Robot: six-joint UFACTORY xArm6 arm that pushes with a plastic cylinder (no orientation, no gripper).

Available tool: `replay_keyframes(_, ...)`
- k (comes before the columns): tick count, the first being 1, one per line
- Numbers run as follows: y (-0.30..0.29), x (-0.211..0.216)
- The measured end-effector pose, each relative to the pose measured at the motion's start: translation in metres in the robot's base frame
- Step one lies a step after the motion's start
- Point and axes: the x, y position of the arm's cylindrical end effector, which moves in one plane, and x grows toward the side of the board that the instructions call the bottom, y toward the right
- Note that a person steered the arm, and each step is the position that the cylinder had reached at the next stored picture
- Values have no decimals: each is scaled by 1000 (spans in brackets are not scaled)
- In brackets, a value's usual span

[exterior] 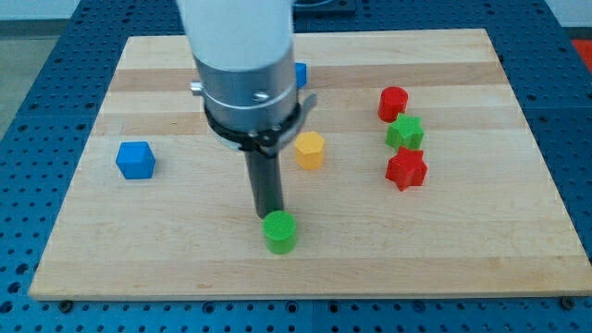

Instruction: Move the green circle to the bottom of the red star

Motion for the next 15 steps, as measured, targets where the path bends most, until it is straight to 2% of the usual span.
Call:
replay_keyframes(2,-33,-6)
replay_keyframes(4,-46,83)
replay_keyframes(5,-33,82)
replay_keyframes(7,22,26)
replay_keyframes(8,38,17)
replay_keyframes(9,31,21)
replay_keyframes(10,-6,27)
replay_keyframes(12,-11,-32)
replay_keyframes(13,-11,-30)
replay_keyframes(15,34,-2)
